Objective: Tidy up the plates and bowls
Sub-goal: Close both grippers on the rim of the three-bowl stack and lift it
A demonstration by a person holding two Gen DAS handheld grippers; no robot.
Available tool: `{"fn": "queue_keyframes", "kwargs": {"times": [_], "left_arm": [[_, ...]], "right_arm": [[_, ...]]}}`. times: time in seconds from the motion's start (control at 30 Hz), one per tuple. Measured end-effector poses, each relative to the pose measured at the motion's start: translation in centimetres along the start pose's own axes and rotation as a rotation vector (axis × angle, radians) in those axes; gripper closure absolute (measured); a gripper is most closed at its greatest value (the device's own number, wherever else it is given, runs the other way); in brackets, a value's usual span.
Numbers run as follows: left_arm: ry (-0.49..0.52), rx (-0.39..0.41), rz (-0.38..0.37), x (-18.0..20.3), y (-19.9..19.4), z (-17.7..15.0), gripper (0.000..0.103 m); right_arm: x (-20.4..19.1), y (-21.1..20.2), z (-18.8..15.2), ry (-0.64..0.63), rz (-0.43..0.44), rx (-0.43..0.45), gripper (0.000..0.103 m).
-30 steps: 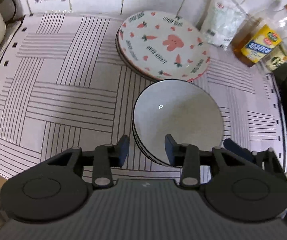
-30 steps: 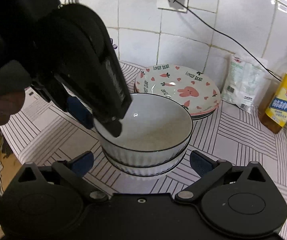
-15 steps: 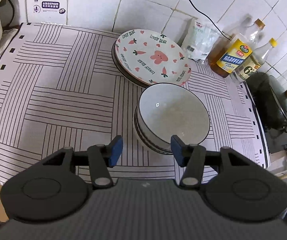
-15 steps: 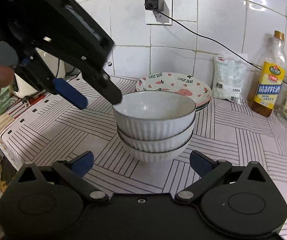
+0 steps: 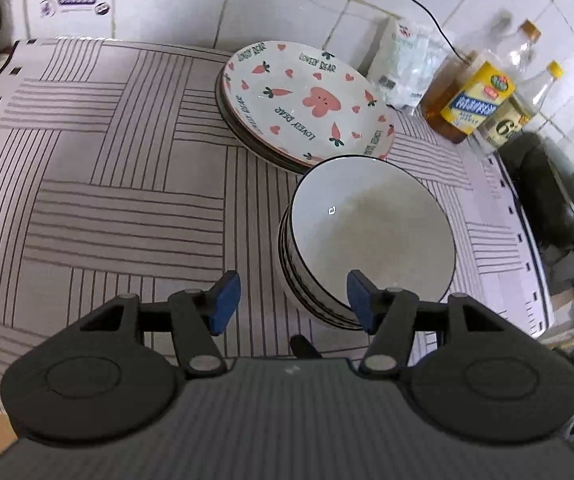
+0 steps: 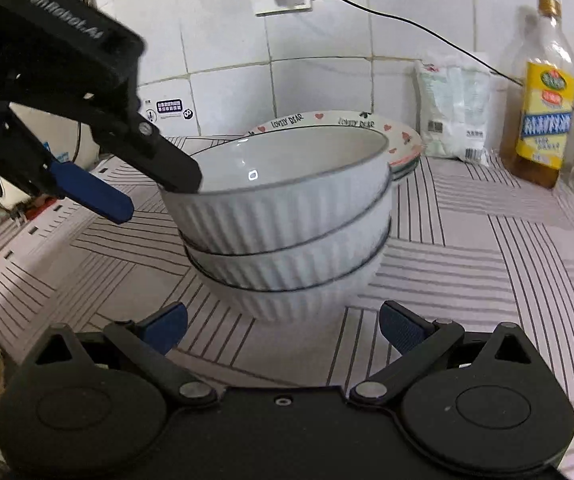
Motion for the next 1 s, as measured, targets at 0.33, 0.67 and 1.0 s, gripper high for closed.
{"fn": "queue_keyframes", "kwargs": {"times": [0.33,0.67,1.0], "left_arm": [[-0.017,-0.047,-0.034,-0.4,3.8,0.9,0.05],[-0.053,-0.038,-0.082,-0.3,5.6,1.7,0.06],[-0.006,-0.028,-0.11,-0.3,5.8,1.8,0.06]], "right_arm": [[0.5,1.9,0.7,0.016,0.011,0.053,0.0],[1.0,2.7,0.6,0.029,0.072,0.055,0.0],[1.3,3.5,1.2,0.053,0.112,0.021,0.0]]}}
Point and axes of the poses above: each gripper's, at about its wrist camera, not at the fingertips, and y roughly the way its jaws point, x to its right, z to its top, the point moved 5 cm from there along y, roughly the way its jaws point, and after that the axes turned 3 degrees about -x, right-handed, at the moved point
